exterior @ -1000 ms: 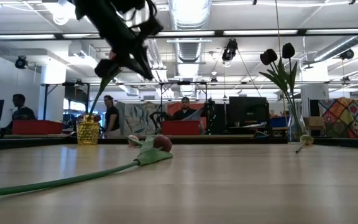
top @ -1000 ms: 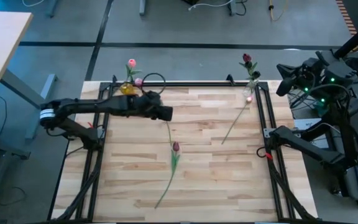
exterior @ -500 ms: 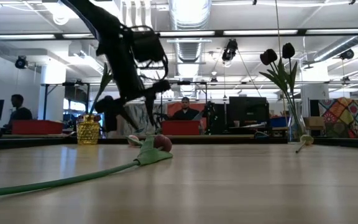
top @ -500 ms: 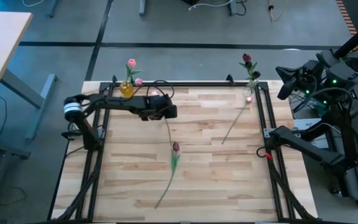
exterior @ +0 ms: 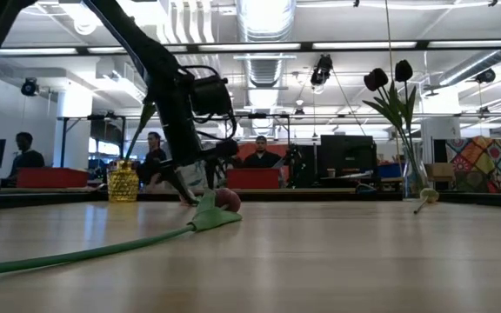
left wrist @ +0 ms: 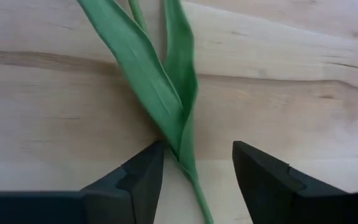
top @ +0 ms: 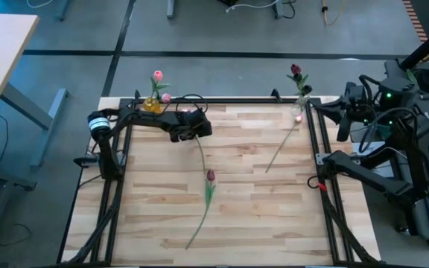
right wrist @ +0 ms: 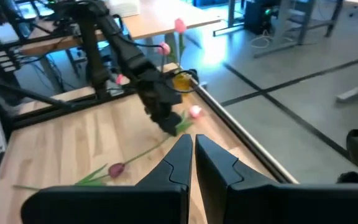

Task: Sort flowers into vase by color
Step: Put the pink tulip into the yellow vase

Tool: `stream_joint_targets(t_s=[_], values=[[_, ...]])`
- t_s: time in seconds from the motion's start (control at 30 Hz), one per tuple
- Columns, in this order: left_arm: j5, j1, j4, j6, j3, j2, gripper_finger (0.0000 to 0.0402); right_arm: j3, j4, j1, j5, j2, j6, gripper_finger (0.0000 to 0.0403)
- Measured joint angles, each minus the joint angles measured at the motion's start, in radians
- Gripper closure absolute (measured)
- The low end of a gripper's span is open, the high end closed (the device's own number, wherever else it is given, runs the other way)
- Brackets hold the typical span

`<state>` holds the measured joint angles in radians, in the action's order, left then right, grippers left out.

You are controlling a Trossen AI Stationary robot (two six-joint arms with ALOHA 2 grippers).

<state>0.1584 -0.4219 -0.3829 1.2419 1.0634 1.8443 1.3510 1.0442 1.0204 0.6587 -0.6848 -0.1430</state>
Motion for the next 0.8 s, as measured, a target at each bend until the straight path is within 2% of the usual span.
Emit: stream_joint_targets(t_s=[0.2, 0.33, 0.47, 0.6, 0.8], values=[[-0.002, -0.007, -0.002, -0.002, 0.004, 0.025, 0.0249, 0.000, -0.001, 0.000, 0.017, -0.004, -0.007, 0.0390], [-0.003, -0.008, -0.003, -0.033, 0.004, 0.035, 0.0275, 0.000, 0.000, 0.000, 0.122, -0.006, -0.012, 0.0390], [-0.011, -0.008, 0.009, -0.138, 0.002, 0.031, 0.0325, -0.006, 0.000, 0.000, 0.234, -0.006, -0.033, 0.0390], [-0.014, -0.004, 0.014, -0.224, -0.002, 0.012, 0.0386, -0.010, 0.001, 0.000, 0.261, -0.007, -0.042, 0.0390], [-0.007, 0.035, 0.053, -0.365, -0.002, -0.084, 0.0395, -0.013, 0.000, 0.000, 0.259, -0.016, -0.063, 0.0390]])
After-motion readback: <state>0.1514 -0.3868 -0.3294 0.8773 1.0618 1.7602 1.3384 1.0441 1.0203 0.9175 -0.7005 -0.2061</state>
